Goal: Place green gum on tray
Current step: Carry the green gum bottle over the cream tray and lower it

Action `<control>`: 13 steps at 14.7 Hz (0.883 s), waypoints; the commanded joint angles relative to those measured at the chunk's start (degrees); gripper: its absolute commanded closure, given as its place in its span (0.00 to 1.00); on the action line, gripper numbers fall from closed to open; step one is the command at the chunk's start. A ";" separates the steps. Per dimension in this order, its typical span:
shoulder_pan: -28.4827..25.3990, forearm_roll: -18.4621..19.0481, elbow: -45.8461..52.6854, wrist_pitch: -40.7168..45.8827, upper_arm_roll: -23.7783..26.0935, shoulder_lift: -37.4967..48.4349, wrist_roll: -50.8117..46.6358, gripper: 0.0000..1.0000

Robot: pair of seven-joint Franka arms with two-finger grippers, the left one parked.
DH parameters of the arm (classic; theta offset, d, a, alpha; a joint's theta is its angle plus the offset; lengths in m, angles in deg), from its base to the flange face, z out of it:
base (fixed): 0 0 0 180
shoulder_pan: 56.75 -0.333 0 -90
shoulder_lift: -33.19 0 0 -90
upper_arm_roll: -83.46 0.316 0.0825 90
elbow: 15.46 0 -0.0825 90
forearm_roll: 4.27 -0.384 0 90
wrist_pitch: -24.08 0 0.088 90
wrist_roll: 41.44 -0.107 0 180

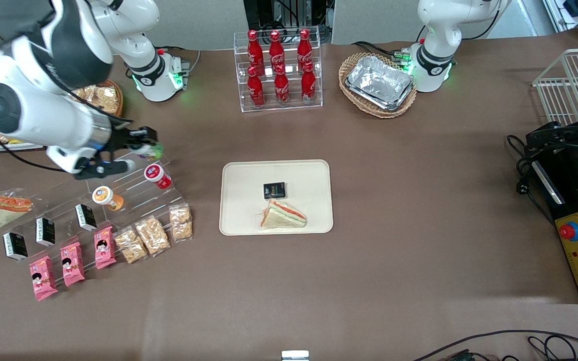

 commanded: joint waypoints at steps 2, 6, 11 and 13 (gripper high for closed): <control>-8.11 -2.01 -9.26 -13.98 -0.76 0.03 -4.91 0.65; -16.99 -1.92 -11.92 -23.85 -0.85 -4.88 -11.69 0.65; -22.09 -1.92 -12.62 -37.19 -0.85 -14.62 -15.57 0.65; -23.95 -1.92 -12.71 -42.74 -0.85 -18.76 -16.10 0.65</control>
